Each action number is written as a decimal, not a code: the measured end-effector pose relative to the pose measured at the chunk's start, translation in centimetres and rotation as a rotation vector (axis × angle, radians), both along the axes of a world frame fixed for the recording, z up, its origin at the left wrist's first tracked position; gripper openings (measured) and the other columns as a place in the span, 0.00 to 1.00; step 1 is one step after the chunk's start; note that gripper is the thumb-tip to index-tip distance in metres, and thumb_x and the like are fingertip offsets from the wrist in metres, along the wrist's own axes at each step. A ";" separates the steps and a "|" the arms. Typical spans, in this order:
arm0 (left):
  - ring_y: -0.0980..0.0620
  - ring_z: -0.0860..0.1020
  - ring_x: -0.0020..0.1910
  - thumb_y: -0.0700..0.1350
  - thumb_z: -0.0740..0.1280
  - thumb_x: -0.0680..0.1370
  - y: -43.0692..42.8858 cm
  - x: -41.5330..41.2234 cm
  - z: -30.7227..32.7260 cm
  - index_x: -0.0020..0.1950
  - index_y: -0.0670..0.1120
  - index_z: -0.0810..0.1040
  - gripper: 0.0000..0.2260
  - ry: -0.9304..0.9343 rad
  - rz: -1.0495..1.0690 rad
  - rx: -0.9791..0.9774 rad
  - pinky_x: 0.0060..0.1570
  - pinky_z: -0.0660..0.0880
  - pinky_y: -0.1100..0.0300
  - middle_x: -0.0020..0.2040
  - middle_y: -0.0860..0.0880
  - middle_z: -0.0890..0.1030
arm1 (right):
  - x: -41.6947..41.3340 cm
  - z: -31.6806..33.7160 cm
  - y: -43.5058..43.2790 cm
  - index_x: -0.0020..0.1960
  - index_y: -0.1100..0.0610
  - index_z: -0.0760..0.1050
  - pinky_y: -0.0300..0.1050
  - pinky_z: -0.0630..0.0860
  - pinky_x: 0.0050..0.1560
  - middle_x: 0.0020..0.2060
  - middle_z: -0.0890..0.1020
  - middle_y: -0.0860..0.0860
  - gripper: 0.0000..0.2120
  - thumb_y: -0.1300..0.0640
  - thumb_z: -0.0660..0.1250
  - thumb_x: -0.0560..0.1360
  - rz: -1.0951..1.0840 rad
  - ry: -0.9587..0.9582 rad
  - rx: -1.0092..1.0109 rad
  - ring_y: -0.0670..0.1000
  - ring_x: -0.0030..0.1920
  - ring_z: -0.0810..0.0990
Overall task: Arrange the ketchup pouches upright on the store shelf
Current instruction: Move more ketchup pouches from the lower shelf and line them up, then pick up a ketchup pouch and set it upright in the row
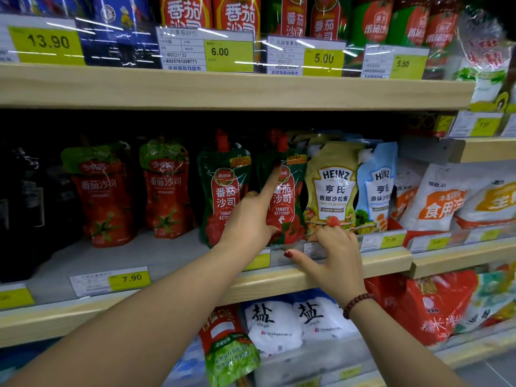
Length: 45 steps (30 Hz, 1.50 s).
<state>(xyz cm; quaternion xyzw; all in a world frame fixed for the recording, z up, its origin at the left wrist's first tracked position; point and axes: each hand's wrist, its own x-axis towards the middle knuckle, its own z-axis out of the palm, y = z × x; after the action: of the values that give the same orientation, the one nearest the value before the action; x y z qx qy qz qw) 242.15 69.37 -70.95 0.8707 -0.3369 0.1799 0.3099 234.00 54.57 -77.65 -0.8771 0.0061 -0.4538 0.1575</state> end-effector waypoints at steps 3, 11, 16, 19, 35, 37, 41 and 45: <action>0.48 0.77 0.43 0.41 0.75 0.68 0.0 -0.1 0.0 0.67 0.70 0.31 0.55 -0.006 -0.009 0.003 0.46 0.79 0.51 0.47 0.45 0.75 | 0.0 -0.1 -0.1 0.34 0.53 0.69 0.43 0.61 0.46 0.30 0.71 0.46 0.22 0.33 0.62 0.67 0.003 0.002 0.005 0.49 0.37 0.70; 0.50 0.76 0.37 0.41 0.72 0.71 1.2 -1.3 0.2 0.72 0.64 0.42 0.46 -0.024 0.011 0.033 0.40 0.79 0.52 0.42 0.46 0.74 | -0.4 0.4 0.3 0.34 0.54 0.69 0.42 0.60 0.45 0.31 0.70 0.44 0.21 0.36 0.66 0.67 -0.002 0.033 0.003 0.48 0.36 0.68; 0.46 0.78 0.51 0.45 0.70 0.72 3.7 -2.0 -0.1 0.63 0.49 0.73 0.20 -0.024 0.001 0.008 0.50 0.78 0.49 0.53 0.44 0.79 | -0.6 1.5 0.2 0.34 0.53 0.73 0.44 0.62 0.45 0.31 0.75 0.45 0.25 0.30 0.60 0.65 -0.003 0.134 0.029 0.49 0.37 0.72; 0.52 0.80 0.44 0.45 0.71 0.71 5.4 -2.4 0.0 0.50 0.47 0.80 0.08 0.025 0.013 -0.075 0.46 0.79 0.52 0.45 0.49 0.82 | -0.9 2.7 0.6 0.37 0.50 0.74 0.54 0.73 0.47 0.34 0.76 0.44 0.16 0.38 0.69 0.65 0.083 0.148 0.103 0.49 0.40 0.75; 0.56 0.81 0.40 0.37 0.73 0.69 15.4 -7.6 -7.1 0.47 0.46 0.82 0.09 0.232 -0.178 -0.290 0.45 0.78 0.64 0.43 0.49 0.83 | -5.3 -7.9 11.6 0.58 0.53 0.74 0.51 0.74 0.55 0.54 0.78 0.47 0.27 0.40 0.71 0.65 0.592 0.369 0.042 0.49 0.54 0.75; 0.59 0.80 0.42 0.37 0.73 0.69 16.5 -7.5 -9.6 0.48 0.46 0.82 0.10 0.265 -0.172 -0.269 0.46 0.77 0.66 0.43 0.54 0.82 | -5.3 -10.0 11.4 0.66 0.52 0.69 0.51 0.69 0.63 0.63 0.72 0.46 0.39 0.37 0.73 0.60 0.571 0.504 0.055 0.48 0.63 0.70; 0.64 0.77 0.48 0.39 0.74 0.68 17.9 -7.1 -13.6 0.53 0.50 0.80 0.15 0.284 -0.136 -0.181 0.50 0.74 0.70 0.47 0.57 0.80 | -5.2 -12.9 10.8 0.72 0.49 0.57 0.53 0.61 0.70 0.73 0.60 0.47 0.47 0.39 0.75 0.60 0.482 0.662 -0.028 0.49 0.72 0.59; 0.57 0.77 0.52 0.40 0.74 0.67 18.4 -6.8 -16.0 0.56 0.50 0.79 0.19 0.337 -0.105 -0.165 0.52 0.71 0.69 0.52 0.50 0.81 | -4.9 -13.7 11.2 0.69 0.55 0.66 0.58 0.68 0.64 0.69 0.67 0.51 0.31 0.64 0.69 0.68 0.451 0.506 -0.039 0.56 0.67 0.68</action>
<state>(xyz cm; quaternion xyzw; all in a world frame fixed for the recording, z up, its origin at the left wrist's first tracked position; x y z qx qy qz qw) 235.33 87.78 -86.95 0.8414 -0.3092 0.0422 0.4413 229.06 65.81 -91.36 -0.9440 -0.1577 -0.1757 0.2305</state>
